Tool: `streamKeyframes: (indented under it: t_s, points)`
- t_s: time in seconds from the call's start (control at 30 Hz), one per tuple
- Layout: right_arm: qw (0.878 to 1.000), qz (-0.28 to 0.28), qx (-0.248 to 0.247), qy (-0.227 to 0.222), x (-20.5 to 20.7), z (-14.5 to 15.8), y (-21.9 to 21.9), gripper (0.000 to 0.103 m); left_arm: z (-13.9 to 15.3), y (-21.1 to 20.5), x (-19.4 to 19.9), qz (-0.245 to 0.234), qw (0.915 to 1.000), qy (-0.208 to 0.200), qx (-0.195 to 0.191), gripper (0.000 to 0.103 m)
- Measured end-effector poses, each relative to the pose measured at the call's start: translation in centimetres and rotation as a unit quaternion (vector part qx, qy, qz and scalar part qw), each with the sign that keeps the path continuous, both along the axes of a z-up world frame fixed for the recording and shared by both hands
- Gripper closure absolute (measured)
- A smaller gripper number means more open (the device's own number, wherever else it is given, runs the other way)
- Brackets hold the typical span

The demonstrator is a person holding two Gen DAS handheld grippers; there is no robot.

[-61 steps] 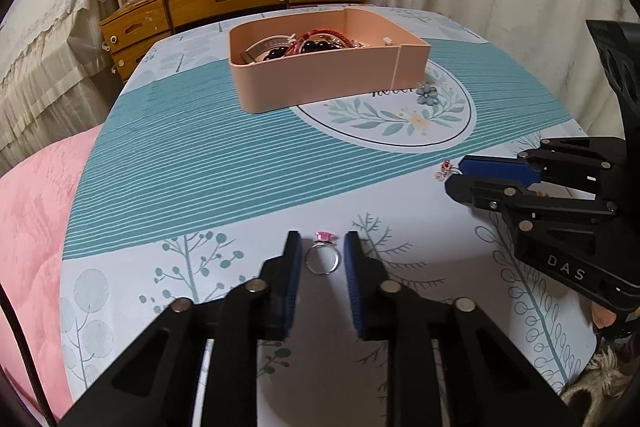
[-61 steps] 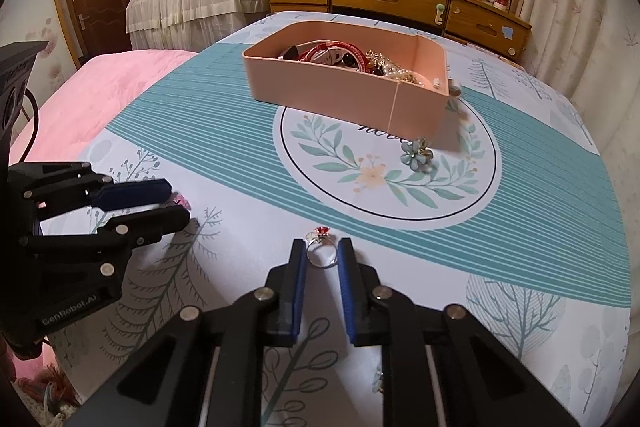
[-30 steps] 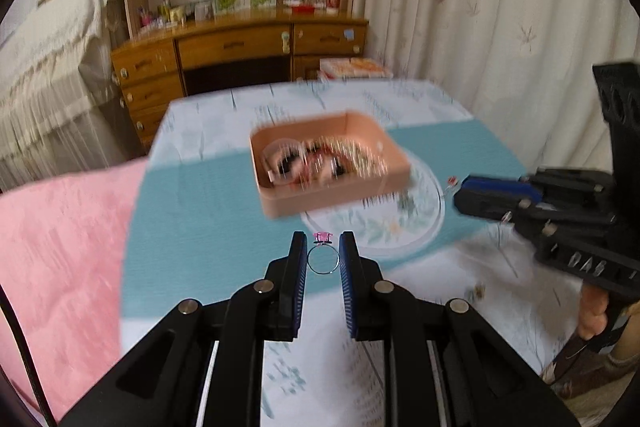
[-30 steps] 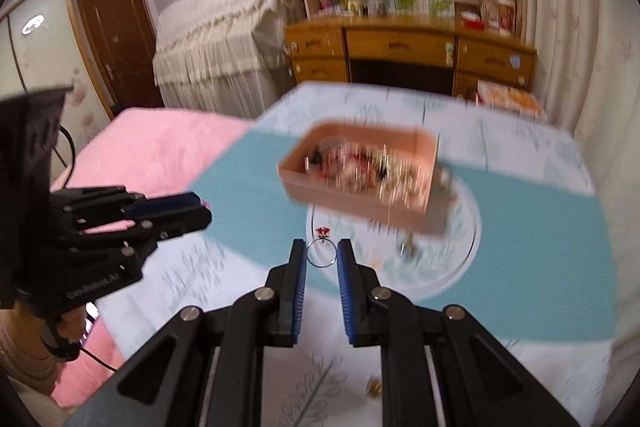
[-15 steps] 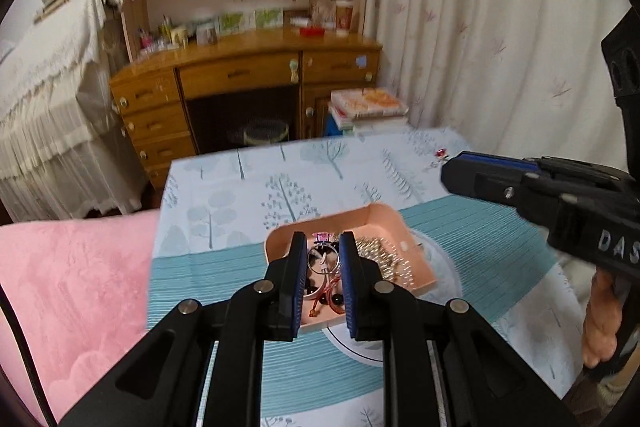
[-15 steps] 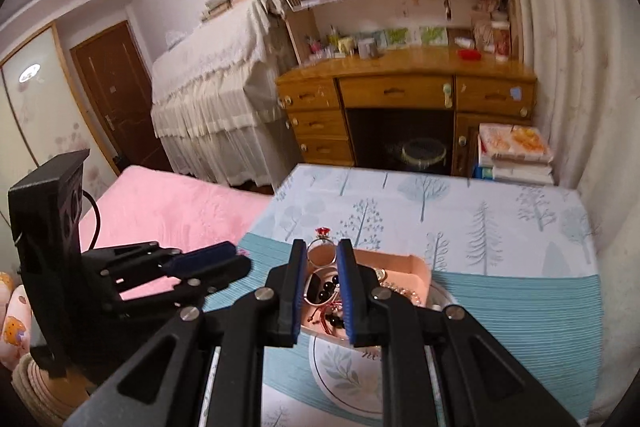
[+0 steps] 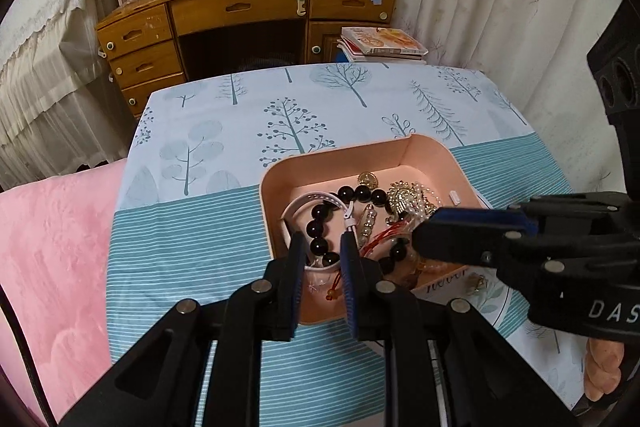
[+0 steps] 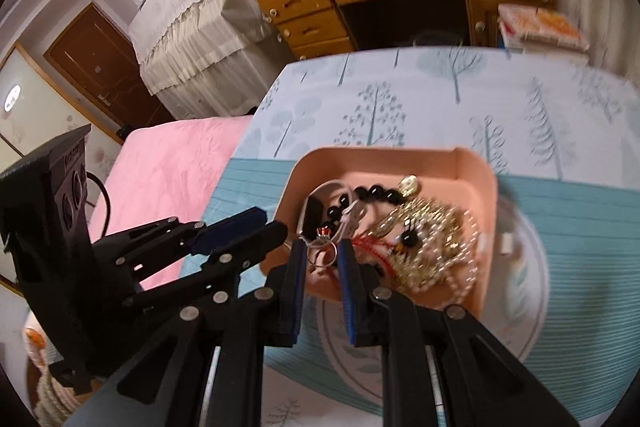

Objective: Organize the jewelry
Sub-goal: 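Carry the pink ring with the left tool while the right tool carries the red ring into the tray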

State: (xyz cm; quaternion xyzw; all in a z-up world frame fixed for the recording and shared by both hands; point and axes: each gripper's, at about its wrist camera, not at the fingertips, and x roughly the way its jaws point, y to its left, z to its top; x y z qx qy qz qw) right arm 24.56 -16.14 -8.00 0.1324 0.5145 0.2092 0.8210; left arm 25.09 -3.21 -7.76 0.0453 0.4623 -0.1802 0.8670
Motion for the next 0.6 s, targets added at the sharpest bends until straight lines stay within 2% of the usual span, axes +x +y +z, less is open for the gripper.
streamKeyframes:
  t_s: [0.03,0.1,0.13,0.37,0.6]
  points:
    - [1.000,-0.001,-0.001,0.001,-0.1,0.0,0.1,0.086,0.1,0.1,-0.1,0.000,1.0000,-0.002,-0.001,0.075]
    - [1.000,-0.002,-0.007,-0.002,-0.3,0.2,0.3,0.085,0.3,0.3,-0.2,0.003,0.9999,-0.010,-0.001,0.057]
    - [1.000,-0.002,-0.007,-0.003,-0.5,0.3,0.3,0.084,0.5,0.4,-0.3,0.006,0.9998,-0.016,0.001,0.055]
    - [0.999,-0.004,-0.019,-0.030,-2.1,1.7,0.0,0.084,1.3,0.6,-1.5,0.008,0.9996,-0.027,0.007,0.055]
    - [0.997,-0.011,-0.040,-0.064,-5.2,3.8,-2.1,0.084,2.8,0.1,-3.9,-0.003,0.9989,-0.047,0.007,0.055]
